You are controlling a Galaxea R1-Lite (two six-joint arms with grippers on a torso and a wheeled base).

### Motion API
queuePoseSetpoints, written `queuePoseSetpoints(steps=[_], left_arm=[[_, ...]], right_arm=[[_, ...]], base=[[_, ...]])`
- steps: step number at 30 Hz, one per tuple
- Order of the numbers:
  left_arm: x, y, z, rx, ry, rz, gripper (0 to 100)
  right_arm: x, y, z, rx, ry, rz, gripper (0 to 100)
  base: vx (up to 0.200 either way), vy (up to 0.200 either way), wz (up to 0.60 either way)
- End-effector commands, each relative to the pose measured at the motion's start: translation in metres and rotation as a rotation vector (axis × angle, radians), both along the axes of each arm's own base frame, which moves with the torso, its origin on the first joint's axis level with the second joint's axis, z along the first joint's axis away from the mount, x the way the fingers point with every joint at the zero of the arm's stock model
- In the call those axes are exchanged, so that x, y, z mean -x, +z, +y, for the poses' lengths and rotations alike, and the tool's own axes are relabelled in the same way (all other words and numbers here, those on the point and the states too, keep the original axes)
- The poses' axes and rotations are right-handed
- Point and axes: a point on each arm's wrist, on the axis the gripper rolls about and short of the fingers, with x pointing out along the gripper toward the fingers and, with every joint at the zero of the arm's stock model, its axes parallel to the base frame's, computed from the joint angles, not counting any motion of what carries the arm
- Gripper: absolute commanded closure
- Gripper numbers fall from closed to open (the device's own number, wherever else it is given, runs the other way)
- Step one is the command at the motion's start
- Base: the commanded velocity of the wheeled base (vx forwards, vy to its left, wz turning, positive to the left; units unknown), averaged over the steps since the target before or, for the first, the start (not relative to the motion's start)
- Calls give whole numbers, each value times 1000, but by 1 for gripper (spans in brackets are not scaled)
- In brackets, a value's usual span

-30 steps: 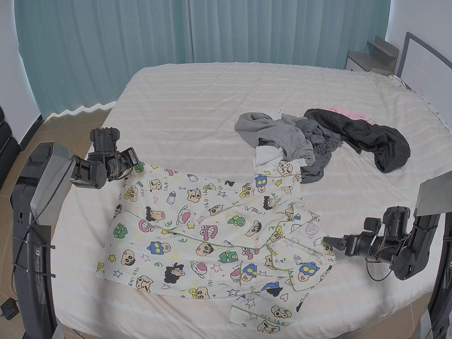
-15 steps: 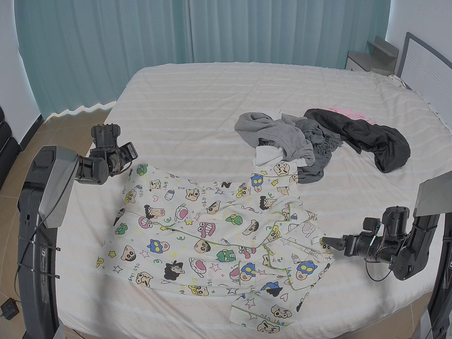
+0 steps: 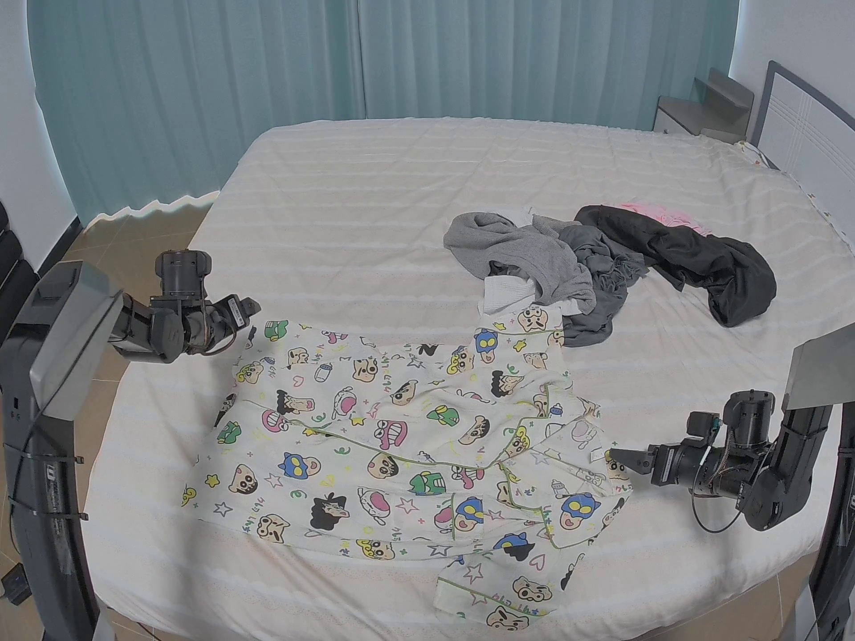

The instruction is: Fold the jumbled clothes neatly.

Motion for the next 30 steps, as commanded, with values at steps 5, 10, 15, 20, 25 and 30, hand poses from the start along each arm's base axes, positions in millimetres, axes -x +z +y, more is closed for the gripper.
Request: queuePoseSetpoints(steps=[5, 10, 15, 20, 25, 30], left_arm=[[141, 50, -21, 143, -85, 89, 0], [197, 27, -32, 186, -103, 118, 0], [229, 6, -38, 321, -87, 143, 0], [238, -1, -38, 381, -56, 157, 0], [257, -18, -37, 384, -41, 220, 0], [258, -29, -37, 438, 24, 274, 0]], right_arm=[[5, 9, 3, -2, 8, -36, 0], [8, 11, 5, 0, 14, -46, 0], [15, 11, 12, 4, 38, -52, 0], [21, 12, 20, 5, 67, -60, 0], [24, 11, 24, 15, 66, -66, 0], [29, 10, 25, 19, 74, -51, 0]], base=[[0, 0, 0], [0, 0, 0], [-160, 0, 0], [-200, 0, 0], [-120, 0, 0], [0, 0, 0]])
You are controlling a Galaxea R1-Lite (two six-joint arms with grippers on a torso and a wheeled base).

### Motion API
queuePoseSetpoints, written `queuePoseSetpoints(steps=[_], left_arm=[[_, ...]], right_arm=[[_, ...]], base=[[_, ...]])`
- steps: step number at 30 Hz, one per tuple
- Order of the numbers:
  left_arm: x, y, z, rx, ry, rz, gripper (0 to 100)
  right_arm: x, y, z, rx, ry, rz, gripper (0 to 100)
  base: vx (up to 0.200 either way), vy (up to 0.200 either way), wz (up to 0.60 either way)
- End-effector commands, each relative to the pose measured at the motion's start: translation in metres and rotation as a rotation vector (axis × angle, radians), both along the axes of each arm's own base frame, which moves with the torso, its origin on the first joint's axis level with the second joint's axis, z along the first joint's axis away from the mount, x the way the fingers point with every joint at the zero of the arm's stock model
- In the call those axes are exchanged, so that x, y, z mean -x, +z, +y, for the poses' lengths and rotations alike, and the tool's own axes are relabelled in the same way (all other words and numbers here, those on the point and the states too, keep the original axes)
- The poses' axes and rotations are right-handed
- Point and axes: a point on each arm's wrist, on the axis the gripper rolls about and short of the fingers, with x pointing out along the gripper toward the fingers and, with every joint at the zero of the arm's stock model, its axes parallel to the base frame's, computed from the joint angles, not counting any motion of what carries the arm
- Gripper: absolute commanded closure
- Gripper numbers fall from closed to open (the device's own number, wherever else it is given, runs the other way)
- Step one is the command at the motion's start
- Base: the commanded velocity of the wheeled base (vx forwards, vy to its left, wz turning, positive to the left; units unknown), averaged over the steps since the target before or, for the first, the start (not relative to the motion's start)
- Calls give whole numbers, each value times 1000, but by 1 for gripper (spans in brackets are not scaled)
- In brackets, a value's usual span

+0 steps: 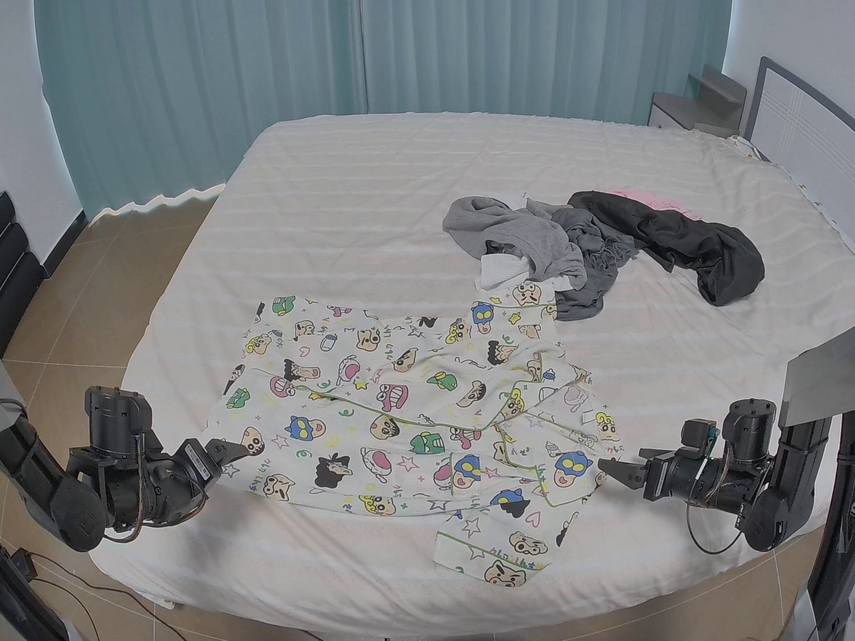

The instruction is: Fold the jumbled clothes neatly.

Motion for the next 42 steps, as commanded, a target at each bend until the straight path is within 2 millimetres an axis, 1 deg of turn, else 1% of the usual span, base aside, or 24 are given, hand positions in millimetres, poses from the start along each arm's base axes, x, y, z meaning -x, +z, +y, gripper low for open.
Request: queuePoseSetpoints(steps=[1, 3, 7, 12, 16, 17, 18, 21, 22, 24, 27, 28, 30, 37, 42], left_arm=[[7, -10, 0, 38, 28, 65, 0], [-1, -18, 1, 35, 44, 91, 0], [-31, -37, 7, -14, 121, 113, 0], [-55, -60, 7, -71, 175, 140, 0], [-71, -65, 7, -92, 207, 119, 0], [-72, -64, 7, -92, 208, 116, 0], [-80, -64, 7, -89, 227, 98, 0], [-92, -65, 7, -83, 274, 74, 0], [-92, -65, 7, -83, 274, 74, 0], [-101, -70, 7, -85, 300, 65, 0], [-104, -76, 7, -89, 300, 74, 0], [-105, -77, 8, -87, 303, 72, 100], [-106, -77, 8, -82, 306, 62, 100], [-106, -70, 8, -57, 348, -18, 100], [-99, -70, 7, -55, 345, -45, 100]], right_arm=[[9, -1, 6, 6, 29, 19, 0], [13, -1, 12, 5, 51, 27, 0], [17, -2, 20, 16, 73, 37, 0], [18, -5, 24, 23, 80, 47, 0], [19, -6, 25, 24, 83, 53, 0], [19, -6, 25, 24, 83, 54, 0], [20, -7, 27, 24, 92, 56, 0], [23, -9, 32, 25, 115, 71, 0], [23, -9, 32, 25, 115, 71, 0], [26, -9, 39, 23, 145, 76, 0], [30, -11, 50, 12, 181, 97, 0], [32, -13, 53, 9, 188, 107, 0], [35, -16, 59, -2, 204, 133, 0], [43, -19, 76, -38, 240, 190, 0], [48, -21, 81, -37, 260, 210, 0]], base=[[0, 0, 0], [0, 0, 0], [0, 0, 0], [0, 0, 0], [0, 0, 0], [0, 0, 0], [0, 0, 0], [0, 0, 0], [0, 0, 0], [0, 0, 0], [0, 0, 0], [0, 0, 0], [0, 0, 0], [0, 0, 0], [0, 0, 0]])
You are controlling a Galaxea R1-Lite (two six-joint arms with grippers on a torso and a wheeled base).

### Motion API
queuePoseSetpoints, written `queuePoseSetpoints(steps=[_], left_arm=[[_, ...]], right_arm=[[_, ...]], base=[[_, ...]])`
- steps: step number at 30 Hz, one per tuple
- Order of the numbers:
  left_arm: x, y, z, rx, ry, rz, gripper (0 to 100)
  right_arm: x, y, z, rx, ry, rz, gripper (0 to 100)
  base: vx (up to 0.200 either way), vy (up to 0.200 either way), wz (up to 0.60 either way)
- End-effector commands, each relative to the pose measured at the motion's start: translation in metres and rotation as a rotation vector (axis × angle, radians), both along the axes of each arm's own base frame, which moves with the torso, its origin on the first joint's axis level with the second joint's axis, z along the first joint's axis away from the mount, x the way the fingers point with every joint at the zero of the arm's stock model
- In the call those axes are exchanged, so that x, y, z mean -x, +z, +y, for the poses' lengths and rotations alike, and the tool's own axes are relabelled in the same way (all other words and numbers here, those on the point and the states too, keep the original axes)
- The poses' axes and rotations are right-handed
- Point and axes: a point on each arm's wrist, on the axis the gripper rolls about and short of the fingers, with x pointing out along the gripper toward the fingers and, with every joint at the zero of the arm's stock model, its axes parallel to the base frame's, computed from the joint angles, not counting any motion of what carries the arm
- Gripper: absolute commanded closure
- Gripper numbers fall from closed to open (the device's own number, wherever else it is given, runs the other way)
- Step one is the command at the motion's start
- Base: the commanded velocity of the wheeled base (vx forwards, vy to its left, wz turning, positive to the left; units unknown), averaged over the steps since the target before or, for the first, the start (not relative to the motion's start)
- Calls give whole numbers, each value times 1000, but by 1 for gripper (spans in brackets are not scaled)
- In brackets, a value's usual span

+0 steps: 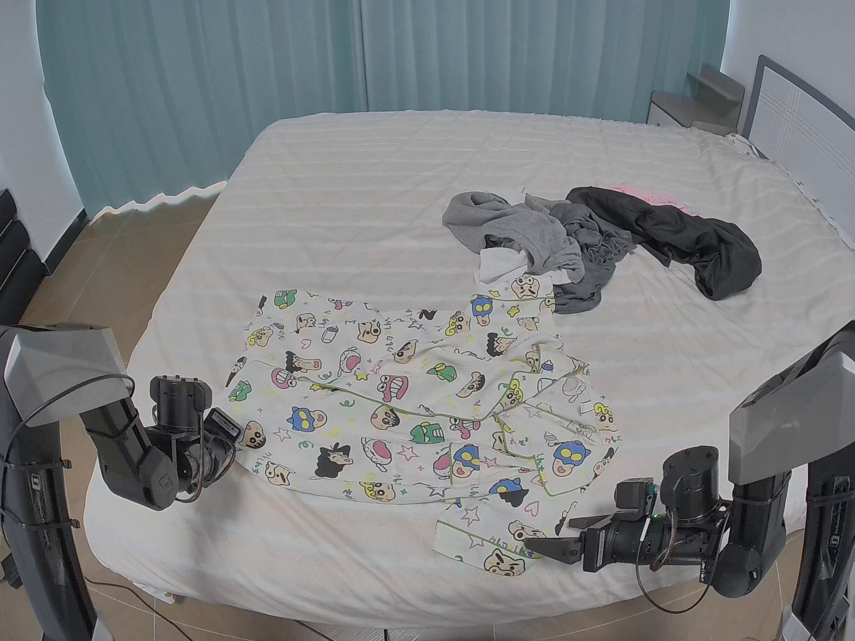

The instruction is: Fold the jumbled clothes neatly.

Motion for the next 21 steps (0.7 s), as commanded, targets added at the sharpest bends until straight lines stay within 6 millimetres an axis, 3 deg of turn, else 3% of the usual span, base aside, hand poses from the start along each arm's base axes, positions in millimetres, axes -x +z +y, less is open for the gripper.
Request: queuePoseSetpoints(steps=[1, 12, 21], left_arm=[[8, -1, 0, -2, -1, -2, 100], [17, -3, 0, 1, -2, -31, 100], [20, -4, -1, 4, -5, -42, 100]], right_arm=[[5, -3, 6, 6, 26, 18, 0], [17, -13, 21, 58, 45, 93, 0], [-1, -12, 45, 10, -3, 75, 0]], base=[[0, 0, 0], [0, 0, 0], [0, 0, 0]])
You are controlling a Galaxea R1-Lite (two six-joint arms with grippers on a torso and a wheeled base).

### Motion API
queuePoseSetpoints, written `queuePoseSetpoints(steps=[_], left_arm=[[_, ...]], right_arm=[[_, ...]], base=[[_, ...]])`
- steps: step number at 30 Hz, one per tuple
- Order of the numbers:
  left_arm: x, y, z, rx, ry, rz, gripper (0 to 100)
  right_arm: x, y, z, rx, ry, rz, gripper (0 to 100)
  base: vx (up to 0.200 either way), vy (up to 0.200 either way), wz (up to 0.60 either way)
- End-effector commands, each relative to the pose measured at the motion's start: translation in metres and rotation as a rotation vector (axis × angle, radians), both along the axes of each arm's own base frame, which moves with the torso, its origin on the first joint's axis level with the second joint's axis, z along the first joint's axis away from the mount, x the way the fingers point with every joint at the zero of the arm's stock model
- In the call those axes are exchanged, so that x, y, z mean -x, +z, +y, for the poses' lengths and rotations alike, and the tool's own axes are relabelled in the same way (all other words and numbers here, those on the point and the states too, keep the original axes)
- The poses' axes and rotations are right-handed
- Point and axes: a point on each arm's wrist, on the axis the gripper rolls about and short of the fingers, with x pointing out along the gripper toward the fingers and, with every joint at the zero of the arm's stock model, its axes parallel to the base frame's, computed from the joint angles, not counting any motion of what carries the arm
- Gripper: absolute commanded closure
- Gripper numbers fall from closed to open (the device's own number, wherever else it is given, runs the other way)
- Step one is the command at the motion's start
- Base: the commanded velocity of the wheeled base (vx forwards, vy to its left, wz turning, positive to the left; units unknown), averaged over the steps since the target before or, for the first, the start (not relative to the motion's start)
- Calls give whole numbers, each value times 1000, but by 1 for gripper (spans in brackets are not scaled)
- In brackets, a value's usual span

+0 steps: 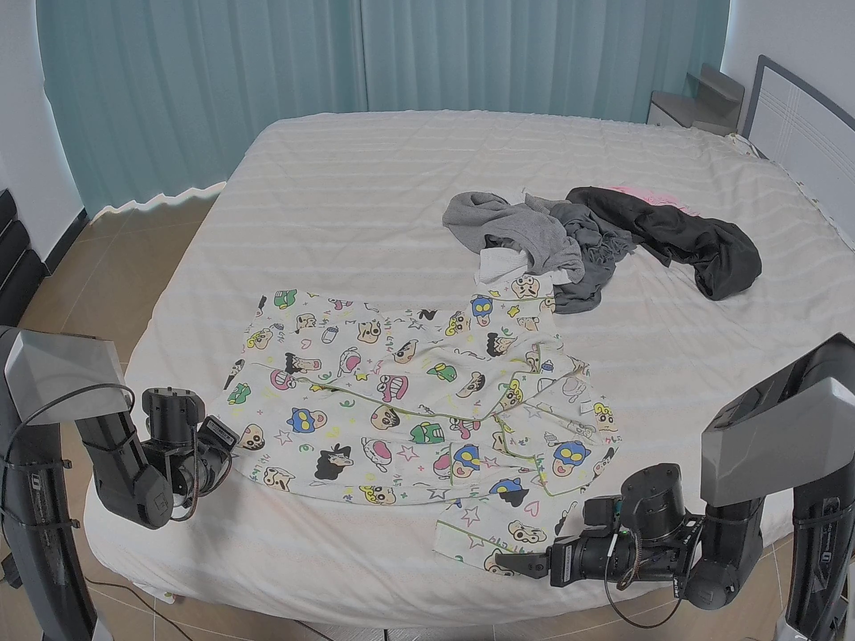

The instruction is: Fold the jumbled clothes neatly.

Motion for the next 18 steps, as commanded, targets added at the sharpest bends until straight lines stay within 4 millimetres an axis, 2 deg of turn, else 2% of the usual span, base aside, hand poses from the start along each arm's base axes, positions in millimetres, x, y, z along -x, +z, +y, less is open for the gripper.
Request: queuePoseSetpoints(steps=[1, 6, 11, 12, 18], left_arm=[[3, -2, -1, 1, -1, 5, 100], [4, -2, 0, 1, 0, -4, 100], [5, -2, 0, 1, -2, -19, 100], [5, -1, -1, 2, -4, -21, 100], [13, -4, -4, -5, -20, -3, 100]], right_arm=[[-8, -1, 16, -13, 13, -14, 0], [-13, -4, 30, -6, -21, -18, 0], [-13, -5, 36, 4, -30, -27, 0], [-14, -5, 36, 18, -45, -29, 100], [-8, -4, 34, 72, -80, -20, 100]], base=[[0, 0, 0], [0, 0, 0], [0, 0, 0], [0, 0, 0], [0, 0, 0]])
